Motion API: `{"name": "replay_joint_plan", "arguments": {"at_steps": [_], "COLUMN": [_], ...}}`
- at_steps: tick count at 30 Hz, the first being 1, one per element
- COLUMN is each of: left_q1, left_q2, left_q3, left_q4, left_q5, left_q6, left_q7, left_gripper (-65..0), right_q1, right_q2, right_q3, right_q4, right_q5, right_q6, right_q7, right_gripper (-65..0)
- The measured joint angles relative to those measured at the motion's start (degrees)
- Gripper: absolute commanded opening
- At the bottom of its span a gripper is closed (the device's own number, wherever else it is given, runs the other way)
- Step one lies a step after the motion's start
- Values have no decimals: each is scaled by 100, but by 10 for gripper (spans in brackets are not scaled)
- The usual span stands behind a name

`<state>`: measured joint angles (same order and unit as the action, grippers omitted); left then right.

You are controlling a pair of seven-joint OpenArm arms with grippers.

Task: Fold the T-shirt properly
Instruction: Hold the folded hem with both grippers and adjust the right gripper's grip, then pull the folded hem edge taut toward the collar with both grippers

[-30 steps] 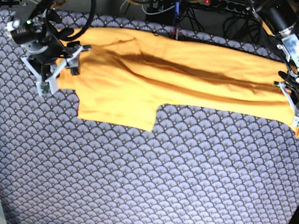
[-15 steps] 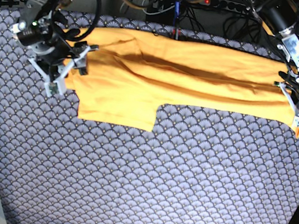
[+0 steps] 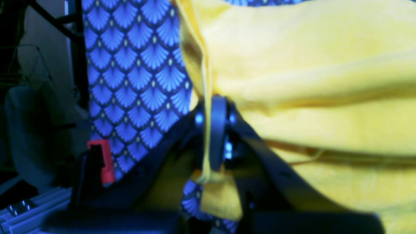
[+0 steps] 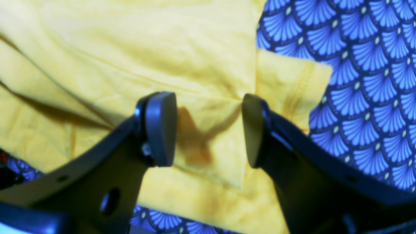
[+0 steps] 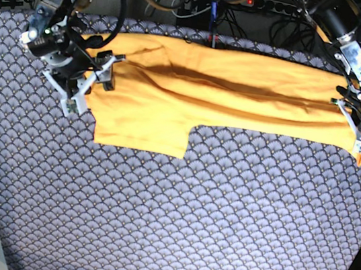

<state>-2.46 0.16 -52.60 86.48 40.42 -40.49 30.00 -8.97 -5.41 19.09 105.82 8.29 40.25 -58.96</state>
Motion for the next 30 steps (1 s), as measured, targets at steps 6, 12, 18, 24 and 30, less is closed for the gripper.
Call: {"name": "replay_joint_plan", "arguments": {"at_steps": [6, 12, 18, 24, 30], "left_q1": [0, -11, -11, -11, -11], "left_q2": [0, 2, 2, 2, 2], "left_q3": [0, -2, 0, 0, 0], "left_q4": [0, 0, 0, 0, 0], "left_q5": [0, 0, 2, 2, 0], "left_q6": [0, 0, 0, 0, 0], "left_q7": [2, 2, 2, 2, 2], "left_gripper": [-650, -650, -650, -650, -650], "right_q1": [17, 151, 146, 96, 101], "right_q2": [195, 271, 271, 271, 271], "right_q3": [28, 22, 22, 22, 22], "right_q4": [31, 7, -116, -426, -426], "right_q5": [-24, -15, 4, -35, -17], "right_q6": [0, 0, 0, 0, 0], "right_q7": [-35, 31, 28, 249, 262], "right_gripper": [-319, -319, -319, -331, -536]}}
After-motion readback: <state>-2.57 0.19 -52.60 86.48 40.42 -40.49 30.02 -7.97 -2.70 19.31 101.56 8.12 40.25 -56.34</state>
